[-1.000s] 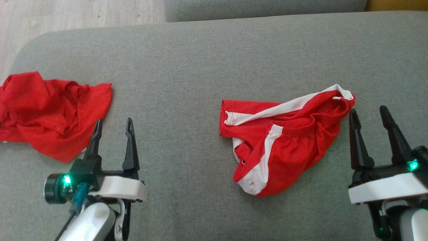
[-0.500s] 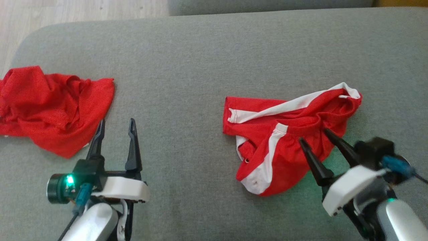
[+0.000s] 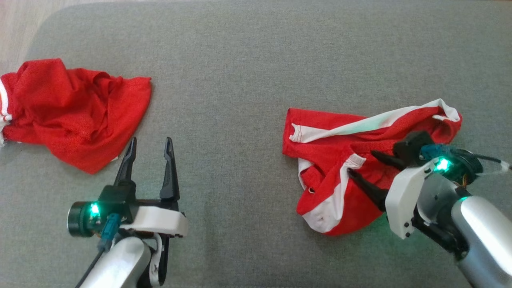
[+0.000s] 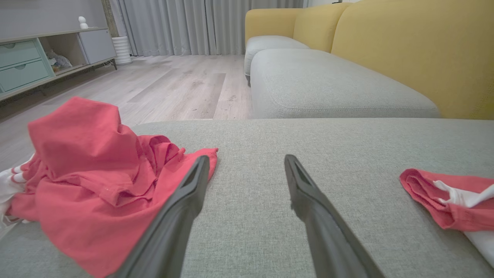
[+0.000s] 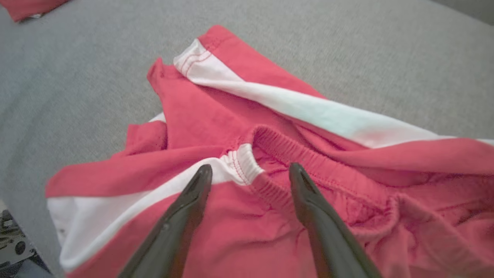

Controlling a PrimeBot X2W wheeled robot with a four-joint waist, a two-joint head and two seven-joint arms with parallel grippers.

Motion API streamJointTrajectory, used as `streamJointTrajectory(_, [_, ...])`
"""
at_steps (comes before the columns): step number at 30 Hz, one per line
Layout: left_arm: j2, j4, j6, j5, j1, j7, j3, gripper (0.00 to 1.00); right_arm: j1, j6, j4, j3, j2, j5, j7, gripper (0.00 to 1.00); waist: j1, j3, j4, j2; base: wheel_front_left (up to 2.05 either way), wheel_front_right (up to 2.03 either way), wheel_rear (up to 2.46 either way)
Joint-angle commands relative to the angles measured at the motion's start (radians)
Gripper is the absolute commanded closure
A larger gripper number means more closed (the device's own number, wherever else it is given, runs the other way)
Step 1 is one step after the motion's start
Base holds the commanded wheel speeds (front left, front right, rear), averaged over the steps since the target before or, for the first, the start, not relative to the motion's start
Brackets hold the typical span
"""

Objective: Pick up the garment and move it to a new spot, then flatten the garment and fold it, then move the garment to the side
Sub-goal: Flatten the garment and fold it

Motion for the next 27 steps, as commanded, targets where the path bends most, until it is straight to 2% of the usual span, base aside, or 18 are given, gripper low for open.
streamJointTrajectory(1, [0.013,-0.022,-0.006,0.007,-0.039,-0.013,0.039,0.00,-0.018,-0.001,-0.028,0.010,-0.027,0.017,0.014,0.00,-0.0001,-0.001,-0.001,0.0000,0.00,0.00,0.00])
streamJointTrajectory(2, [0.011,-0.019,-0.007,0.007,-0.038,-0.014,0.039,0.00,-0.024,-0.001,-0.025,0.021,-0.036,0.034,0.036,0.02,-0.0001,-0.002,-0.002,0.0000,0.00,0.00,0.00])
streamJointTrajectory(4, [0.008,-0.013,-0.009,0.007,-0.037,-0.016,0.041,0.00,-0.029,-0.001,-0.025,0.030,-0.048,0.072,0.069,0.90,-0.0001,-0.004,-0.005,0.0000,0.00,0.00,0.00])
streamJointTrajectory(5, [0.007,-0.010,-0.011,0.007,-0.037,-0.017,0.042,0.00,-0.028,-0.001,-0.025,0.027,-0.052,0.084,0.080,1.00,-0.0001,-0.005,-0.007,0.0000,0.00,0.00,0.00])
streamJointTrajectory(8, [0.004,-0.006,-0.014,0.007,-0.037,-0.020,0.046,0.00,-0.007,-0.001,-0.047,-0.008,-0.049,0.119,0.080,1.00,-0.0001,-0.007,-0.013,0.0000,0.00,0.00,0.00])
streamJointTrajectory(11, [0.004,-0.004,-0.014,0.008,-0.034,-0.022,0.053,0.00,0.049,-0.001,-0.080,-0.095,-0.027,0.129,0.052,1.00,-0.0001,-0.009,-0.021,0.0000,0.00,0.00,0.00])
streamJointTrajectory(12, [0.006,-0.005,-0.013,0.009,-0.029,-0.023,0.058,0.00,0.111,-0.001,-0.107,-0.179,0.004,0.127,0.028,1.00,-0.0001,-0.012,-0.028,0.0000,0.00,0.00,0.00])
streamJointTrajectory(18, [0.014,-0.010,-0.008,0.008,-0.015,-0.026,0.074,0.00,0.368,-0.001,-0.136,-0.457,0.179,0.102,-0.004,1.00,-0.0001,-0.019,-0.048,0.0000,0.00,0.00,0.00])
streamJointTrajectory(21, [0.018,-0.016,-0.004,0.009,-0.011,-0.026,0.079,0.00,0.457,-0.001,-0.125,-0.542,0.268,0.082,-0.014,1.00,-0.0001,-0.020,-0.062,0.0000,0.00,0.00,0.00])
streamJointTrajectory(24, [0.025,-0.021,-0.003,0.011,-0.009,-0.026,0.081,0.00,0.483,-0.001,-0.102,-0.565,0.314,0.069,-0.040,1.00,-0.0001,-0.020,-0.077,0.0000,0.00,0.00,0.00])
streamJointTrajectory(25, [0.027,-0.021,-0.002,0.011,-0.008,-0.025,0.081,0.00,0.483,-0.001,-0.093,-0.568,0.323,0.065,-0.051,0.28,-0.0001,-0.022,-0.081,0.0000,0.00,0.00,0.00])
streamJointTrajectory(26, [0.029,-0.021,-0.002,0.010,-0.007,-0.024,0.081,0.00,0.479,-0.001,-0.084,-0.573,0.335,0.070,-0.067,0.00,-0.0001,-0.023,-0.086,0.0000,0.00,0.00,0.00])
streamJointTrajectory(27, [0.031,-0.021,-0.001,0.010,-0.007,-0.023,0.081,0.00,0.475,-0.001,-0.072,-0.578,0.340,0.069,-0.085,0.00,-0.0001,-0.025,-0.088,0.0000,0.00,0.00,0.00])
